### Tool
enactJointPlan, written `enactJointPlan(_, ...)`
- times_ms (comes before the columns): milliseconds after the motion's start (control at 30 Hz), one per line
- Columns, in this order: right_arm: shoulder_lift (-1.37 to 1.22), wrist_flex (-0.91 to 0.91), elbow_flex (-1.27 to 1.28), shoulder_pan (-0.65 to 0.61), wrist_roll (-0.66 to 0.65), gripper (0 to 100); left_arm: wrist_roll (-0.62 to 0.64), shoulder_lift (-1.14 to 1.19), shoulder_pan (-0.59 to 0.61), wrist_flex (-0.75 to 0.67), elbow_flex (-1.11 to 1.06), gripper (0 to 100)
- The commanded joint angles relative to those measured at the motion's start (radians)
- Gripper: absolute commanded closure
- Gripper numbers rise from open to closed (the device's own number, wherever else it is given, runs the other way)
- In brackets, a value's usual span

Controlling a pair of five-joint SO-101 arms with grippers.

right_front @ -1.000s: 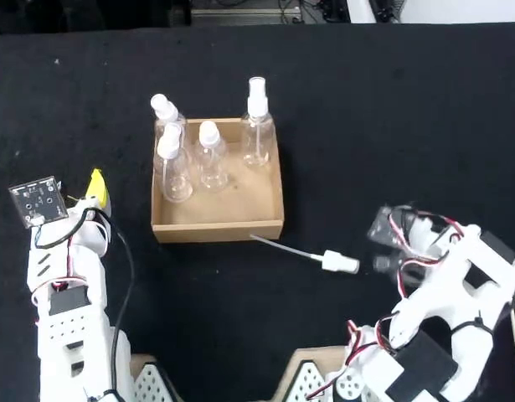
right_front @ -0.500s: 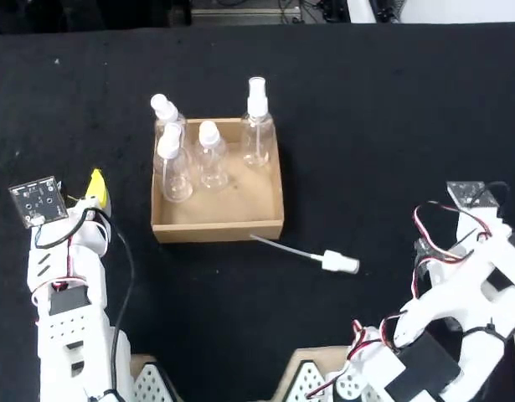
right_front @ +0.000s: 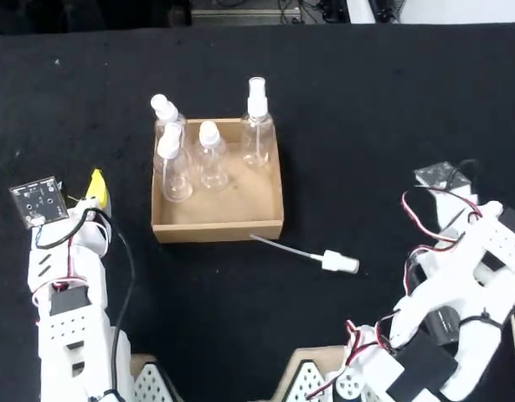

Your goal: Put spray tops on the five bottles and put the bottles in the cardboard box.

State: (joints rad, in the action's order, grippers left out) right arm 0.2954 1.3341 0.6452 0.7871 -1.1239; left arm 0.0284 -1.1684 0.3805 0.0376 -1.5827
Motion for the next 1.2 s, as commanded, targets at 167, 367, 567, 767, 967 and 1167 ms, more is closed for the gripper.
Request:
enactJointPlan(167,-0.234,0.011,-0.048,0.009,-0.038,65.8,0.005,-0.006,0.001,-0.025,0.008,80)
enactJointPlan(367,-0.308,-0.069,-0.099,0.061,-0.043,66.0,0.005,-0.006,0.001,-0.025,0.008,80)
enactJointPlan(567,-0.315,-0.267,-0.094,0.091,-0.183,86.0,0.005,-0.006,0.001,-0.025,0.01,80)
enactJointPlan(767,-0.317,-0.391,-0.096,0.092,-0.219,91.7,0.005,-0.006,0.001,-0.025,0.008,80)
enactJointPlan(967,-0.309,-0.284,-0.099,0.072,-0.218,78.4,0.005,-0.006,0.001,-0.025,0.008,80)
enactJointPlan(1167,-0.317,-0.284,-0.099,0.041,-0.218,69.5,0.005,-0.006,0.001,-0.025,0.008,80)
